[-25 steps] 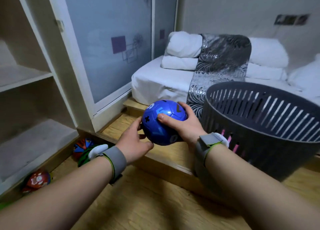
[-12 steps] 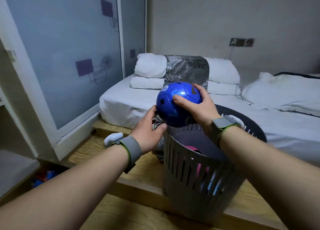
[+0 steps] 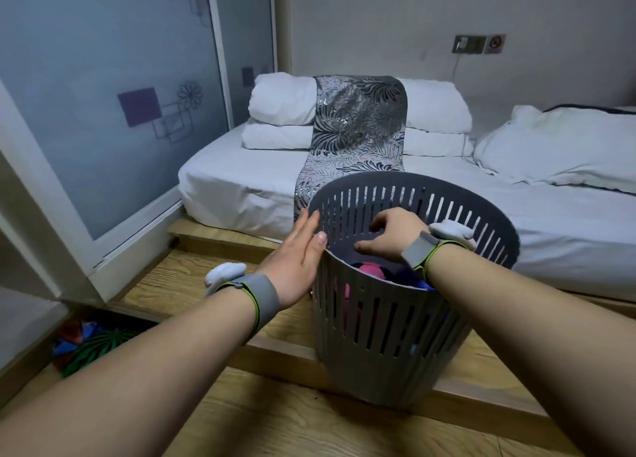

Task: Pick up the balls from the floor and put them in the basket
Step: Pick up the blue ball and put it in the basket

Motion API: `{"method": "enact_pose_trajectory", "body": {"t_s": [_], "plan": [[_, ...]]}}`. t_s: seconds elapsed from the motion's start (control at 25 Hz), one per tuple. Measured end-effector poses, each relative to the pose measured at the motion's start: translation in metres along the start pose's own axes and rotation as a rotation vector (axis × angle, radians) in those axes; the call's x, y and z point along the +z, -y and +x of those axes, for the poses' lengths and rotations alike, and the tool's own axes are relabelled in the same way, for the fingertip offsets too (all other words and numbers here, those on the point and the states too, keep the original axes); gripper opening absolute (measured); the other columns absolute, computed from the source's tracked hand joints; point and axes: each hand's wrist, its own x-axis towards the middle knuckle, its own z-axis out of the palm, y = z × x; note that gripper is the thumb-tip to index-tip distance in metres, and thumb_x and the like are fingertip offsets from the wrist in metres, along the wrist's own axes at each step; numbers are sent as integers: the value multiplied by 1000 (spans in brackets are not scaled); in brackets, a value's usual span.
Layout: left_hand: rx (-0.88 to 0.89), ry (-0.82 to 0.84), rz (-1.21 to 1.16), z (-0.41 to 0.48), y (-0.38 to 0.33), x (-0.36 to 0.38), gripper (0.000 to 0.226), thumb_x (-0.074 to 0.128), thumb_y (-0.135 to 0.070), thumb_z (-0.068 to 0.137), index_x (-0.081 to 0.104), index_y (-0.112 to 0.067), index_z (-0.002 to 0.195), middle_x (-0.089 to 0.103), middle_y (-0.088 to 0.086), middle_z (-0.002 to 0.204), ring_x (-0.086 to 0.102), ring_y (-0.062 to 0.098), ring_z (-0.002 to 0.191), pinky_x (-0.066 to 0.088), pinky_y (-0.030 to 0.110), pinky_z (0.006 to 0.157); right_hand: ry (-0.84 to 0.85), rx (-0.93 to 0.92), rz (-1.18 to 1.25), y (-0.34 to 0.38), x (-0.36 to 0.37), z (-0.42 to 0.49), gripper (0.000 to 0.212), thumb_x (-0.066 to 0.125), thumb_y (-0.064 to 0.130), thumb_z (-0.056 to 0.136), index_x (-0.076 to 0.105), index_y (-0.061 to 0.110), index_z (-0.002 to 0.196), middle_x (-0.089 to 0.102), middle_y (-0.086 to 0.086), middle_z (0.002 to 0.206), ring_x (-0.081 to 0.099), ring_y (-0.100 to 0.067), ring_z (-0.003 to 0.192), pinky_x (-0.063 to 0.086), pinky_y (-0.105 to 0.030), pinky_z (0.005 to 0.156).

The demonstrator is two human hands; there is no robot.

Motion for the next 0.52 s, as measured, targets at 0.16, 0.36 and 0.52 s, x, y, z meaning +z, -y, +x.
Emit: {"method": "enact_pose_trajectory", "body": {"t_s": [0.16, 0.36, 0.52], "plan": [[1, 17, -56, -10, 8, -4, 62, 36, -38, 106, 8, -29, 161, 15, -4, 168, 16, 13, 154, 14, 28, 124, -165, -83, 175, 24, -1, -2, 29, 77, 44, 81, 80, 19, 97, 79, -1, 99, 73, -21, 99, 55, -28, 86], [-129, -74, -42, -49, 36, -31, 63, 53, -36, 101, 25, -32, 157, 41, -1, 158, 52, 20, 134, 41, 40, 114, -286, -219, 285, 94, 4, -26, 33, 69, 47, 83, 74, 16, 72, 71, 4, 66, 72, -18, 78, 58, -32, 73], [-216, -75, 28, -80, 68, -55, 60, 59, -34, 98, 34, -35, 153, 52, -5, 149, 58, 12, 124, 49, 36, 104, -359, -372, 214, 138, 19, -56, 31, 65, 51, 86, 74, 23, 74, 65, 9, 64, 69, -16, 77, 55, -29, 67]]}}
